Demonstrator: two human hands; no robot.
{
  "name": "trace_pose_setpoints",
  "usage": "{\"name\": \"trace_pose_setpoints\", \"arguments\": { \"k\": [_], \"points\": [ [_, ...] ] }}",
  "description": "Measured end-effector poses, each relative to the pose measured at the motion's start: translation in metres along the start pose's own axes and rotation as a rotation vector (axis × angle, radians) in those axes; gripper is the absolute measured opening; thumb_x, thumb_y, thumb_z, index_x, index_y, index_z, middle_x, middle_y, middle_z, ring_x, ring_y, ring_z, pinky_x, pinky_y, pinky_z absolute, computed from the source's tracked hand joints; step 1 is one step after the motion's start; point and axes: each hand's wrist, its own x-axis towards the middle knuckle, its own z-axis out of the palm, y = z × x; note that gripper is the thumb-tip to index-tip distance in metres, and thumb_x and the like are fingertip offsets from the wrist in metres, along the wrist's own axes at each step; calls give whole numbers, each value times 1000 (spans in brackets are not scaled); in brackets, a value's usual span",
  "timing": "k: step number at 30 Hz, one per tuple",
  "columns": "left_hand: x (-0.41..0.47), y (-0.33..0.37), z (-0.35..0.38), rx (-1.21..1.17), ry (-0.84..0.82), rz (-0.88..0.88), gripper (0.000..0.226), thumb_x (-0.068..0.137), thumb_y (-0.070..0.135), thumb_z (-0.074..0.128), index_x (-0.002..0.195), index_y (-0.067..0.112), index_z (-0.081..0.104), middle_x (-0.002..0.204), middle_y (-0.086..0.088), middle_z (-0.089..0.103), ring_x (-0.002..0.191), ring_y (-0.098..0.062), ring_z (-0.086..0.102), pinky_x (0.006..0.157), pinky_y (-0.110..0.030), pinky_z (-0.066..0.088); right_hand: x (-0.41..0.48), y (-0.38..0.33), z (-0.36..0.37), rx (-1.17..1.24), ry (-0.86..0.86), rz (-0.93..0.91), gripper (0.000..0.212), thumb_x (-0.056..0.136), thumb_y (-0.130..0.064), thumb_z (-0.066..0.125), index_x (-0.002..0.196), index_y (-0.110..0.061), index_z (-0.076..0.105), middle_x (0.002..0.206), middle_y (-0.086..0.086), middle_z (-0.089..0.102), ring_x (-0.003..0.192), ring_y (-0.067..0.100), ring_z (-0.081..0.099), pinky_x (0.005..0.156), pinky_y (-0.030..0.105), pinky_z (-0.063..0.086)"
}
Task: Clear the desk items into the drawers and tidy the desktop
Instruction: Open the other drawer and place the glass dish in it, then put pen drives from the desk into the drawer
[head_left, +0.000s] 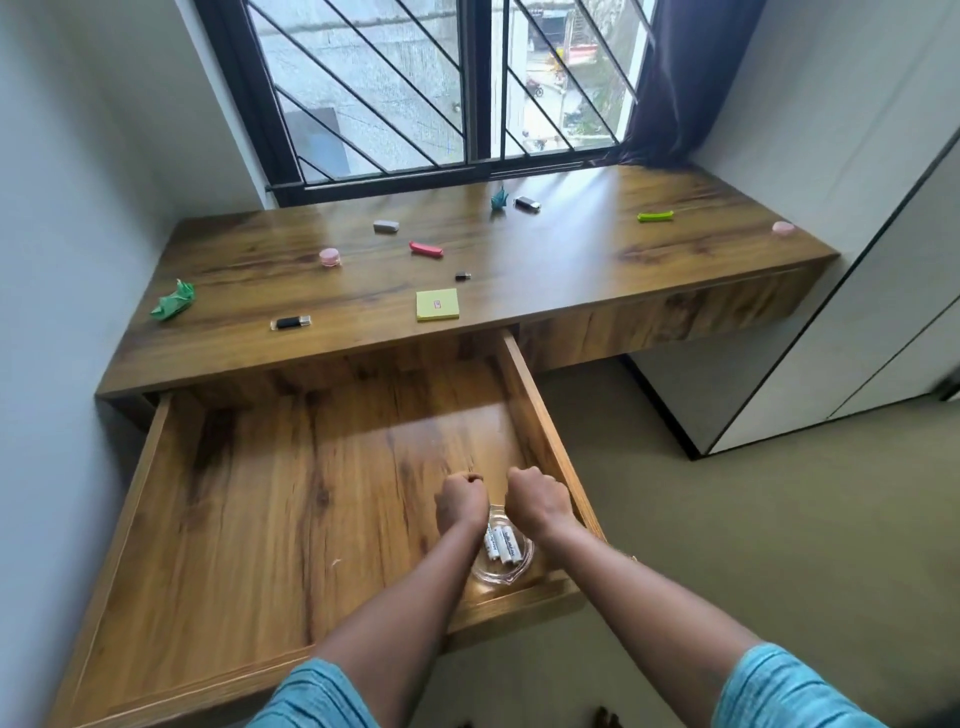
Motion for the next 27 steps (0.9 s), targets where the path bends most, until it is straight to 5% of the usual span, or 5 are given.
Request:
{"name": "trace_pose_setpoints", "arguments": {
  "k": [7,13,18,27],
  "points": [
    [-24,65,53,82,143,119,27,96,21,45,105,18,70,103,-4,71,92,-24,64,67,-25,46,28,51,-43,105,138,-136,25,96,-14,36,108,-4,55,111,18,61,103,37,61,82,39,49],
    [-27,98,108,221,233,250,30,96,28,45,118,24,64,112,-6,69,98,-23,64,82,-30,54,58,128,-72,158,182,-149,23,94,-12,39,104,-2,57,106,16,59,99,37,59,76,37,47],
    [-29,129,144,416,281,318,36,96,30,44,129,23,56,126,-2,62,119,-18,53,101,-33,37,86,182,-94,179,191,-112,23,94,-13,40,106,-2,56,108,16,58,100,37,58,79,38,48],
    [23,210,177,411,365,417,35,94,27,49,128,18,57,126,-4,62,119,-19,54,98,-31,44,173,201,-132,164,188,-190,26,95,-16,45,113,-4,58,115,15,56,107,32,59,83,38,50]
  ]
}}
